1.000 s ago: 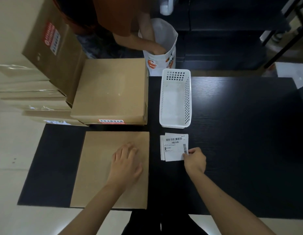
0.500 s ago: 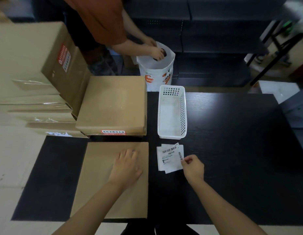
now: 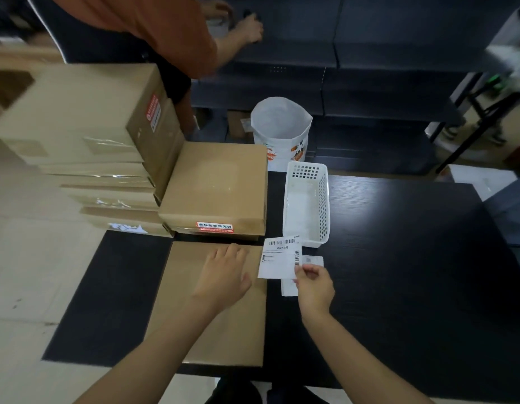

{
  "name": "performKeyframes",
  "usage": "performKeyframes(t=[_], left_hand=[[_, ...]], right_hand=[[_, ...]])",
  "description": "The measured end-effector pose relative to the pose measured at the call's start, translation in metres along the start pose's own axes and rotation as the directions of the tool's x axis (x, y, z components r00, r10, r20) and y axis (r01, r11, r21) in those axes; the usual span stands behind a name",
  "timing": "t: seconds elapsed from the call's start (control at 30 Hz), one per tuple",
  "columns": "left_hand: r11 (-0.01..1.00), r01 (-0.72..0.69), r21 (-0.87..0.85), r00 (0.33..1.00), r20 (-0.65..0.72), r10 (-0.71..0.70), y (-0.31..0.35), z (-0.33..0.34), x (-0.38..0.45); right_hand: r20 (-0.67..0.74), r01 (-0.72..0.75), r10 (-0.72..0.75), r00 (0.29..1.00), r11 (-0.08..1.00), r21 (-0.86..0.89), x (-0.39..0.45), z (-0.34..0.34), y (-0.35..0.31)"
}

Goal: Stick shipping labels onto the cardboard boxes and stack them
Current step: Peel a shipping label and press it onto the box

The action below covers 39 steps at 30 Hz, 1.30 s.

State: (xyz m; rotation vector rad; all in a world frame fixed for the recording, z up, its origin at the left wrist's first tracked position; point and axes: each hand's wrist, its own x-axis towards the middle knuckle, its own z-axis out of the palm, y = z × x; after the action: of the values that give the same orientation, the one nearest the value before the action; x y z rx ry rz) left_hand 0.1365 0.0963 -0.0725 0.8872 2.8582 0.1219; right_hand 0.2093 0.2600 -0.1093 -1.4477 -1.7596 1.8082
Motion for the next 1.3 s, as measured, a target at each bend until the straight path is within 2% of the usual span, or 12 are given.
performKeyframes(t=[0.13, 0.33, 0.47, 0.53, 0.67, 0.77, 0.93, 1.07, 1.3], left_hand=[[0.999, -0.050, -0.020, 0.998, -0.035, 0.049, -0.015, -0.006, -0.017], [0.950, -0.181, -0.254, 0.983, -0.061, 0.171, -0.065, -0.010, -0.048], [0.914, -0.159, -0.374, 0.987, -0.092, 0.134, -0.106, -0.014, -0.064], [0.897, -0.172, -0.408, 0.984, -0.112, 0.138, -0.122, -0.014, -0.072], [0.836, -0.143, -0.530, 0.982, -0.179, 0.054, -0.139, -0.013, -0.084], [0.811, -0.122, -0.572, 0.982, -0.187, 0.016, -0.140, -0.014, -0.089], [0.775, -0.077, -0.627, 0.984, -0.172, -0.042, -0.140, -0.013, -0.094], [0.775, -0.084, -0.627, 0.984, -0.175, -0.035, -0.138, -0.014, -0.097], [0.791, -0.130, -0.597, 0.978, -0.207, 0.004, -0.133, -0.017, -0.098]], right_hand=[[0.103, -0.094, 0.084, 0.991, 0.991, 0.091, -0.038, 0.028, -0.001], [0.295, -0.222, 0.174, 0.940, 0.966, 0.134, -0.099, 0.087, -0.004], [0.436, -0.347, 0.214, 0.874, 0.904, 0.251, -0.128, 0.123, 0.003], [0.524, -0.379, 0.177, 0.833, 0.873, 0.308, -0.136, 0.132, 0.005], [0.578, -0.419, 0.172, 0.798, 0.847, 0.326, -0.151, 0.138, 0.007], [0.573, -0.394, 0.159, 0.804, 0.864, 0.314, -0.159, 0.137, 0.009], [0.575, -0.248, 0.064, 0.816, 0.937, 0.248, -0.161, 0.129, 0.012], [0.521, -0.162, 0.040, 0.853, 0.968, 0.191, -0.160, 0.128, 0.014], [0.505, -0.035, -0.035, 0.863, 0.991, 0.128, -0.158, 0.125, 0.012]])
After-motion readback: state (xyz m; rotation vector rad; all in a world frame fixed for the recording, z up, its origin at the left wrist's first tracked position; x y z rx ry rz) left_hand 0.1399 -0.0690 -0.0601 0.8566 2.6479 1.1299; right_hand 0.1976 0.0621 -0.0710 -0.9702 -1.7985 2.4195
